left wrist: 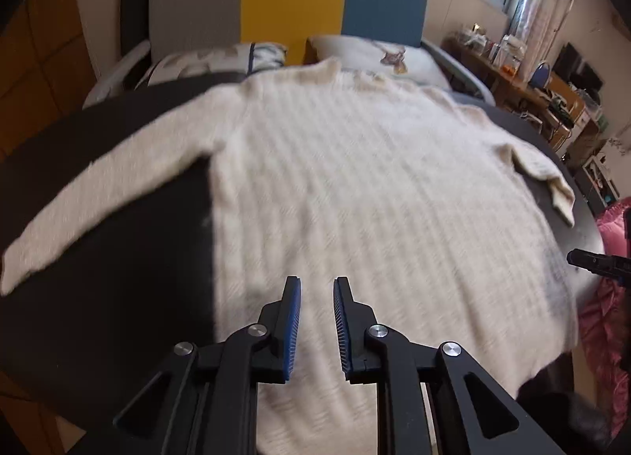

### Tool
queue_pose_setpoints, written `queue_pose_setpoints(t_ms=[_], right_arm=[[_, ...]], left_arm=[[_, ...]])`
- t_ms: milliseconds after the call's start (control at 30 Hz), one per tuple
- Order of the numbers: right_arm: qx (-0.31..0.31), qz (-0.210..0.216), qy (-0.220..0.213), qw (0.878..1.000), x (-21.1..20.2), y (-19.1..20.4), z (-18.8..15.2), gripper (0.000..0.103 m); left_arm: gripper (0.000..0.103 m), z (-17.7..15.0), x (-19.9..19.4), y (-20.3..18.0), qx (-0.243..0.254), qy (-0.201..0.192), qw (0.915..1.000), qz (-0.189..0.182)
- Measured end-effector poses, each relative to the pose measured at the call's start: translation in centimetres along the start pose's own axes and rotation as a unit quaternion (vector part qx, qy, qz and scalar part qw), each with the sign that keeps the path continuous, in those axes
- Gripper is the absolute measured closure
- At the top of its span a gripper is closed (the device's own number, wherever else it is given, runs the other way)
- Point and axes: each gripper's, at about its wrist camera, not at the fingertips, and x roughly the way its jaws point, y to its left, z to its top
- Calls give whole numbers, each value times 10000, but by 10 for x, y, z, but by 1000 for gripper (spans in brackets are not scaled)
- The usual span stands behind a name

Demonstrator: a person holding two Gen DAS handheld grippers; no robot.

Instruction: Fold clothes

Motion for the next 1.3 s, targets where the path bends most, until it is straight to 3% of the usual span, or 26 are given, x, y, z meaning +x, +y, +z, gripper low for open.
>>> queue_pose_setpoints(t_ms=[67, 133, 167, 300, 467, 700, 900, 967, 1033, 1133, 1233, 1300], right_arm=[[802, 158, -482, 9955, -25, -36, 12, 80], [1561, 168, -985, 9827, -51, -72, 18, 77], [1772, 84, -1117, 9778, -55, -86, 24, 73], [2602, -123, -1533, 9532, -69, -134, 43, 73], [2767, -245, -1634, 9466, -56, -156, 76, 73], [2570, -666, -1322, 9550, -19, -158, 112, 73], [2442, -738, -1306, 9581, -5, -157, 122, 73], [2079, -1096, -1186, 9647, -8, -148, 121, 88], [1852, -1361, -1108, 9669, -3, -144, 123, 97], [1128, -1948, -866, 9705, 2, -129, 132, 99], [224, -2691, -578, 9611, 5, -107, 145, 99], [-316, -3166, -428, 9471, 3, -97, 154, 100]], left_arm=[[78, 15, 2, -17, 48, -68, 9998, -173], [76, 26, 16, -34, 103, -4, 9995, -308], [76, 31, 25, -42, 137, 53, 9992, -370], [76, 39, 60, -77, 252, 399, 9970, -608], [76, 45, 82, -120, 579, 605, 9935, -773], [75, 79, 103, -172, 988, 588, 9879, -1042], [75, 135, 151, -219, 984, 576, 9865, -1177], [75, 154, 169, -231, 927, 627, 9868, -1171], [75, 165, 187, -240, 923, 775, 9864, -1114], [75, 170, 206, -248, 1058, 912, 9859, -919], [75, 169, 218, -254, 1272, 1032, 9840, -706], [75, 168, 219, -259, 1488, 1044, 9815, -608]])
